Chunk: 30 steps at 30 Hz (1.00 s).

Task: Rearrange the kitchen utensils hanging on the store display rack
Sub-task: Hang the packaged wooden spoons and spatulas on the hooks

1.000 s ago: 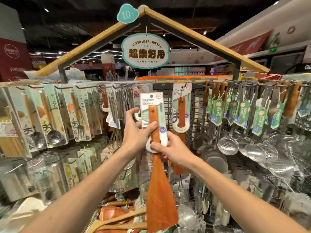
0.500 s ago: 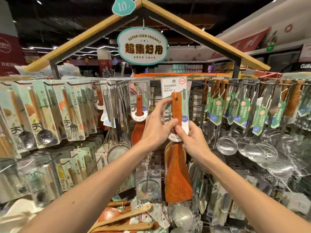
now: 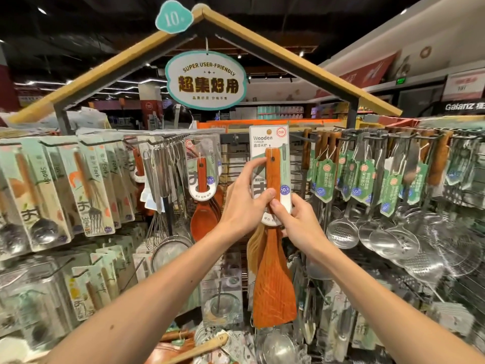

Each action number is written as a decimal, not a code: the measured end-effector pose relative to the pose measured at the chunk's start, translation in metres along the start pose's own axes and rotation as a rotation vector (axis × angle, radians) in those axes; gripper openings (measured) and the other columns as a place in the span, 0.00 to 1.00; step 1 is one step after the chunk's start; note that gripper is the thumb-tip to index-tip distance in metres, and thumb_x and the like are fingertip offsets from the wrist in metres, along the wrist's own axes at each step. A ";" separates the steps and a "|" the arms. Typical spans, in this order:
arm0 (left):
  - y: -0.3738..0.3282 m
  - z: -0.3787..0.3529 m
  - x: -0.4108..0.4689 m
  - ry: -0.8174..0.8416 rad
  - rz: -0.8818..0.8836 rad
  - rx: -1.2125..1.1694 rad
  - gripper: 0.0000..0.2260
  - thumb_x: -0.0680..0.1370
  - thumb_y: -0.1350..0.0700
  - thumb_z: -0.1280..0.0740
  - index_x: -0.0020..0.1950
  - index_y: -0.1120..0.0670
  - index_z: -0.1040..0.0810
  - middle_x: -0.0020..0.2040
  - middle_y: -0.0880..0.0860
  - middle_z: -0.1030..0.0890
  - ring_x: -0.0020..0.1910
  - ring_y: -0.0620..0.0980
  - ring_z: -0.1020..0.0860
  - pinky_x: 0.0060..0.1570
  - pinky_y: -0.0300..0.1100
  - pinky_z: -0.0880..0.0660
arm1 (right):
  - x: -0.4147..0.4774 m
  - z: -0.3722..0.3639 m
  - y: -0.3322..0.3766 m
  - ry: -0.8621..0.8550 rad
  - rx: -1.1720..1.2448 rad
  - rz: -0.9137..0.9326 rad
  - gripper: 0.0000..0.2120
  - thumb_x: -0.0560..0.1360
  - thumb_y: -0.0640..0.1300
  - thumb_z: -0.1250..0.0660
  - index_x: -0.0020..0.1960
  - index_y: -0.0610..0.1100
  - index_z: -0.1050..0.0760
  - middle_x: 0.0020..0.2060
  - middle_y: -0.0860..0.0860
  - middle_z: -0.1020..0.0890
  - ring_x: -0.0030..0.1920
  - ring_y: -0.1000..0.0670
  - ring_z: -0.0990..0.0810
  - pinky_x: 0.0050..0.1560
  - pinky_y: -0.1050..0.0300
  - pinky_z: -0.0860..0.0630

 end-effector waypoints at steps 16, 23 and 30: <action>0.010 -0.011 0.000 0.023 0.066 0.049 0.26 0.79 0.59 0.31 0.74 0.43 0.32 0.72 0.44 0.27 0.68 0.40 0.32 0.68 0.44 0.33 | 0.006 0.009 -0.016 0.017 -0.077 -0.046 0.08 0.81 0.49 0.36 0.56 0.46 0.24 0.36 0.49 0.17 0.34 0.46 0.20 0.29 0.54 0.23; 0.029 -0.020 0.019 0.053 0.078 0.100 0.27 0.78 0.65 0.33 0.72 0.43 0.34 0.70 0.49 0.25 0.61 0.54 0.21 0.59 0.57 0.22 | 0.034 0.015 -0.022 -0.090 -0.377 -0.041 0.16 0.78 0.50 0.31 0.59 0.47 0.35 0.41 0.51 0.17 0.34 0.48 0.16 0.37 0.45 0.17; 0.047 -0.026 0.035 0.104 0.102 0.224 0.29 0.80 0.66 0.38 0.75 0.41 0.39 0.65 0.56 0.24 0.52 0.48 0.26 0.49 0.46 0.28 | 0.065 0.011 -0.048 -0.115 -0.540 -0.035 0.17 0.78 0.55 0.33 0.56 0.52 0.39 0.44 0.47 0.17 0.42 0.41 0.17 0.46 0.37 0.19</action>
Point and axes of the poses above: each hand's wrist, its own x-axis towards the middle knuckle, its own z-axis out of the back of the hand, y = z × x, the point moved 8 cm from there along x, towards the middle knuckle
